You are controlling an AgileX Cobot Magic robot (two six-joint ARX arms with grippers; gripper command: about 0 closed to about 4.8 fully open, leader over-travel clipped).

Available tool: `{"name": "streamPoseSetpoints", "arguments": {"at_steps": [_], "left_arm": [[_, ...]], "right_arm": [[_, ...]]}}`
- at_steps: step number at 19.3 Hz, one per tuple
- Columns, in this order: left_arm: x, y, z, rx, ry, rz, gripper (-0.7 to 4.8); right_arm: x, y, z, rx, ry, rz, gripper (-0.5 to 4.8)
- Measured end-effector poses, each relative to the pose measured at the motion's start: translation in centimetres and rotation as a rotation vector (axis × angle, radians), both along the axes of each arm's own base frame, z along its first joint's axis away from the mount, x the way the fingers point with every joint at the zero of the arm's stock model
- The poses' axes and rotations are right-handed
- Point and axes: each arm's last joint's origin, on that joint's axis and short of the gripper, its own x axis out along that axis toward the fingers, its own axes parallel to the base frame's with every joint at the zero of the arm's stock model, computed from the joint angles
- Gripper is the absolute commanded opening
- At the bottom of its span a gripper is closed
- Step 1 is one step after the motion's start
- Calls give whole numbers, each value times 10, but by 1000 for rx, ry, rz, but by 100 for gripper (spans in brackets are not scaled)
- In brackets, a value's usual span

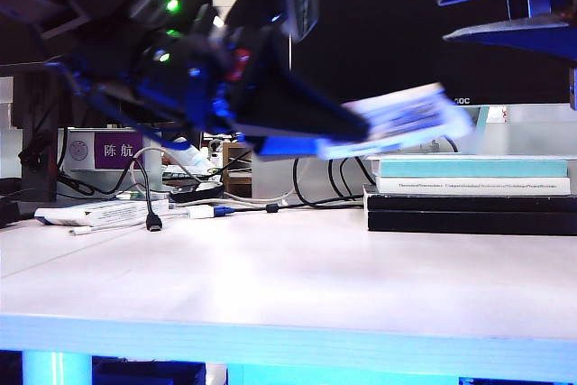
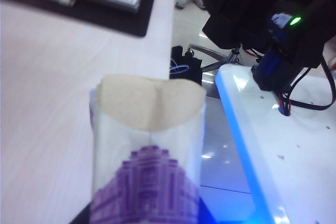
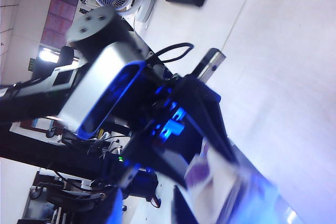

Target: Pick up a packet of tissues from the table with the left hand, then take a tissue from it with the right hand.

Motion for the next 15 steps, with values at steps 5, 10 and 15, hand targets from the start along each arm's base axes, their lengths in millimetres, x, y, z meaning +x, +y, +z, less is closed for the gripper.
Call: {"name": "streamPoseSetpoints", "arguments": {"at_steps": [5,10,15], "left_arm": [[1,-6,5,-9,-27,54,183],[-2,-3,20,-32,-69,71,183],[-3,-2,25,-45,-86,72,183]], "right_arm": [[0,0,-2,8,17,20,125],[-4,0,-9,-36,36,15,125],[-3,0,-13,-53,32,13,121]]}}
